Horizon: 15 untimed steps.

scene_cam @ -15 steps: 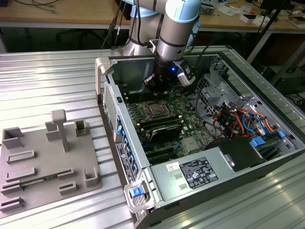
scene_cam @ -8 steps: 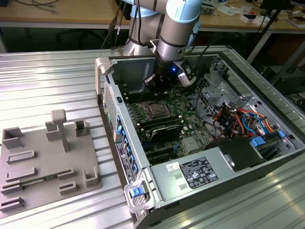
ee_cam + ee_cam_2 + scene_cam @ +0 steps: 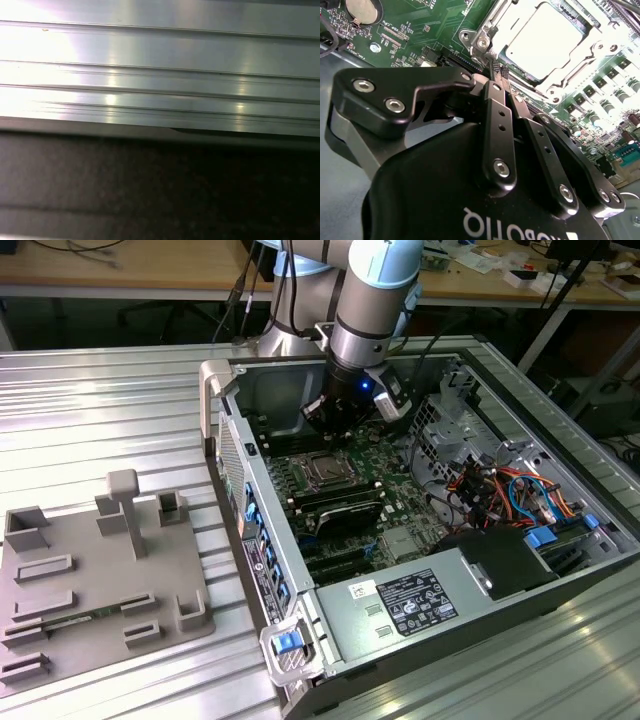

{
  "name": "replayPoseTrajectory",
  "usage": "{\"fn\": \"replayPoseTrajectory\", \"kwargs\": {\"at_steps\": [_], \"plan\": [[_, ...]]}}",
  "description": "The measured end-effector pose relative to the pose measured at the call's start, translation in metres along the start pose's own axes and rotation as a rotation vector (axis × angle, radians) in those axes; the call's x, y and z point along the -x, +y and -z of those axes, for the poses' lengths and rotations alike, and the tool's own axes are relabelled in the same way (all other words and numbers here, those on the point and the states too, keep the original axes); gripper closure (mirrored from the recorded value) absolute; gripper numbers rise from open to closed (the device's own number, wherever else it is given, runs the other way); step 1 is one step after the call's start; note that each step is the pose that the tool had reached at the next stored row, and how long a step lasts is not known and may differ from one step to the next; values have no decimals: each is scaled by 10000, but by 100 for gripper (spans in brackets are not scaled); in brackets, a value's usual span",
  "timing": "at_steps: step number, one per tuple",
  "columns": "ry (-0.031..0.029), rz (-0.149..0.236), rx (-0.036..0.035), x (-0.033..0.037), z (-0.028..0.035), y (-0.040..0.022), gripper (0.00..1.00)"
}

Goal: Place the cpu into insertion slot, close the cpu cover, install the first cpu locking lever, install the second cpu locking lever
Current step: 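Install the second cpu locking lever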

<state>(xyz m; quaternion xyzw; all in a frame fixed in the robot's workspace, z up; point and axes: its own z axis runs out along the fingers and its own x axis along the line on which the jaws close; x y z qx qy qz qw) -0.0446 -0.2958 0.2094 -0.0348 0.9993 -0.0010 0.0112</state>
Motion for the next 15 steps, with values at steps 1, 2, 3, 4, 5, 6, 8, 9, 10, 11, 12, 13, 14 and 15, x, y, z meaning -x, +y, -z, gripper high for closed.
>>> {"fn": "replayPoseTrajectory", "kwargs": {"at_steps": [1,2,3,4,5,6,8,9,10,11,12,13,14,15], "plan": [[0,0,0,0,0,0,89],[0,0,0,0,0,0,89],[0,0,-1,0,0,0,89],[1,1,-9,1,5,0,89],[2,2,-25,1,25,0,89],[3,1,-44,2,48,0,89],[6,2,-70,3,88,0,89],[6,2,-81,3,99,-1,89],[5,3,-90,2,110,-8,89],[5,2,-90,0,112,-45,89],[7,1,-92,-3,112,-83,89],[6,2,-91,-3,112,-93,89],[6,2,-92,-4,112,-100,89],[6,2,-93,-4,112,-106,89]]}}
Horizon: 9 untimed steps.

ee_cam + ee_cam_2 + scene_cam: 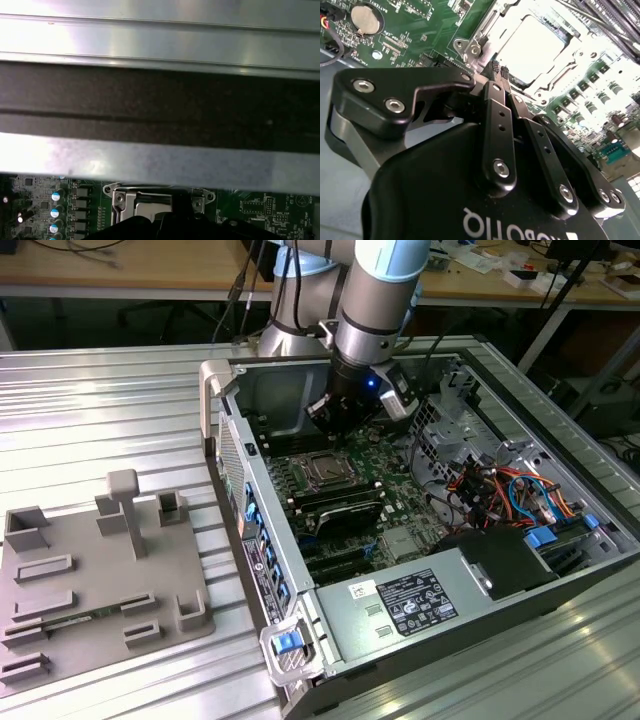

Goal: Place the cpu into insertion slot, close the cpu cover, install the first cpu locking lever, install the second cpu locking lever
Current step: 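Install the second cpu locking lever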

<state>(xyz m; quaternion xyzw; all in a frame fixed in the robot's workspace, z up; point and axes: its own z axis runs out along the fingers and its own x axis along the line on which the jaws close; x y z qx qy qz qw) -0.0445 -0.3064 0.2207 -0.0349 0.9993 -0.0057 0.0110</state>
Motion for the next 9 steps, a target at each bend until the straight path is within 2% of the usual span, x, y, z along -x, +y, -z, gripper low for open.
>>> {"fn": "replayPoseTrajectory", "kwargs": {"at_steps": [3,7,9], "plan": [[1,-1,-13,-3,0,-34,89],[2,1,-31,-8,-1,-109,89],[4,2,-61,-9,10,-130,89]]}}
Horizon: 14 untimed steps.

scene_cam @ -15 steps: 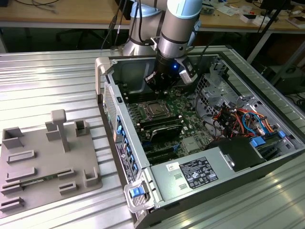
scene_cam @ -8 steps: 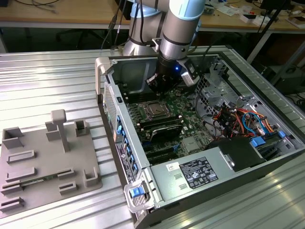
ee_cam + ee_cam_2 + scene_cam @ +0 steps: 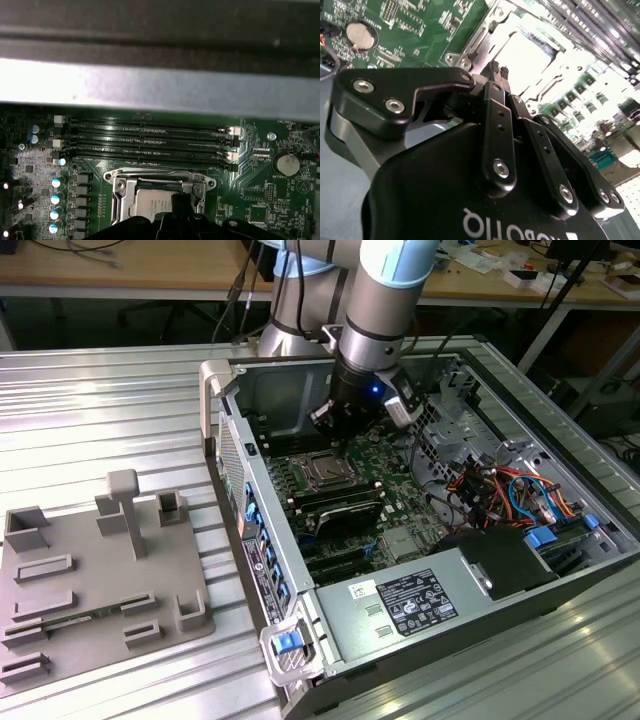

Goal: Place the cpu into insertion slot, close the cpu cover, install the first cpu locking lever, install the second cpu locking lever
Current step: 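Install the second cpu locking lever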

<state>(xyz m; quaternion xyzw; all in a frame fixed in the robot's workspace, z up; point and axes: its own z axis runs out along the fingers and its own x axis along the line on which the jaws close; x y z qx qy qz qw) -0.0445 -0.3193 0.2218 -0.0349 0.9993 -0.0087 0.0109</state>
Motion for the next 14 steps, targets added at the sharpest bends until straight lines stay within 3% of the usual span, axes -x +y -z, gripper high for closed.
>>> {"fn": "replayPoseTrajectory", "kwargs": {"at_steps": [4,8,14], "plan": [[10,3,-141,1,89,-10,89],[16,4,-221,2,195,-31,89],[21,6,-290,-4,217,-119,89]]}}
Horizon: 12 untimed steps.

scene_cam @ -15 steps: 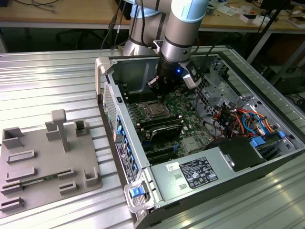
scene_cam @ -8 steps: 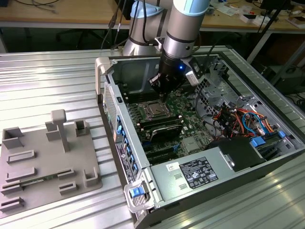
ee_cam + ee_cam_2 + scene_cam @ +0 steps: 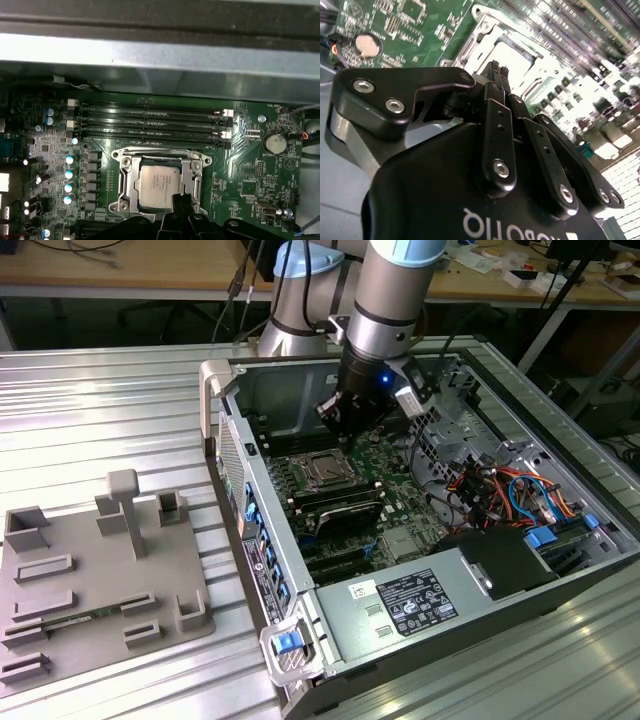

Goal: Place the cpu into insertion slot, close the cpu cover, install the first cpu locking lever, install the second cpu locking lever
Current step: 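Install the second cpu locking lever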

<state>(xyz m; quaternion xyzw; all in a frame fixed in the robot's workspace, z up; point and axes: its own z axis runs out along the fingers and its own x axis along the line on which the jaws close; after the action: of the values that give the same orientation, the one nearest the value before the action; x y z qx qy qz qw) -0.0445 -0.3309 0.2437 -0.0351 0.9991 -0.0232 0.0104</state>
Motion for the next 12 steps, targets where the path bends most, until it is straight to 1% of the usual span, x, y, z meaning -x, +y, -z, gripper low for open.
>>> {"fn": "replayPoseTrajectory", "kwargs": {"at_steps": [4,5,7,8,10,11,12], "plan": [[10,3,-152,-6,-4,-88,89],[13,3,-180,-9,-5,-123,89],[14,3,-200,-14,-9,-189,89],[14,5,-204,-15,-10,-219,89],[13,4,-205,-25,-18,-350,89],[11,5,-172,-33,-22,-392,89],[7,3,-103,-40,-24,-416,89]]}}
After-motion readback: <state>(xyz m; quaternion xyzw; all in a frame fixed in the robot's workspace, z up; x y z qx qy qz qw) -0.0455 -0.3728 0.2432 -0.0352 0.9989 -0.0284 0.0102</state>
